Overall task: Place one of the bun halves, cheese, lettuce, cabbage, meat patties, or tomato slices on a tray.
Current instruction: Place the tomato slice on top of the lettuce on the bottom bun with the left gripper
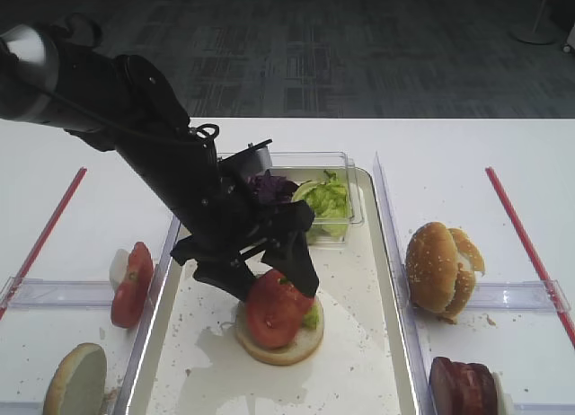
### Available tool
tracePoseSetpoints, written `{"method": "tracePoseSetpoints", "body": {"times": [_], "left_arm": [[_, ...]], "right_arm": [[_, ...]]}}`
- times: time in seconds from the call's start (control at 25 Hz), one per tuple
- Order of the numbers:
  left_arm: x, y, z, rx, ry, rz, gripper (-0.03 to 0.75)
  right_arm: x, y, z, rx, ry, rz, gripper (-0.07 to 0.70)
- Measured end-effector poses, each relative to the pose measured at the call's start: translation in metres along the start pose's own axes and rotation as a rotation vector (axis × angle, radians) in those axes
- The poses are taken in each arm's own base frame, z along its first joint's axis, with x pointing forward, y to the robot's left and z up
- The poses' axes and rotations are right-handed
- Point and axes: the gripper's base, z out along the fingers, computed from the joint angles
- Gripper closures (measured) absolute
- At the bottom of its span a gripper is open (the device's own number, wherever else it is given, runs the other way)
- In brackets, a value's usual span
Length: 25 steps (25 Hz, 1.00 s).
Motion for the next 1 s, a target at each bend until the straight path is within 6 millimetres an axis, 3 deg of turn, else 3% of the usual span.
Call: {"method": "tracePoseSetpoints", "body": {"times": [0.68,1.0], "left_arm": [[0.001,0.005,0.0,-0.056,0.011,0.002,0.171],[-0.001,0.011,-0.011,-0.069,-0.017,-0.002,0.171]], "right_arm": [[0.0,0.0,0.0,0.0,0.0,0.0,0.016],[0.0,0.0,0.0,0.0,0.0,0.0,0.016]]}}
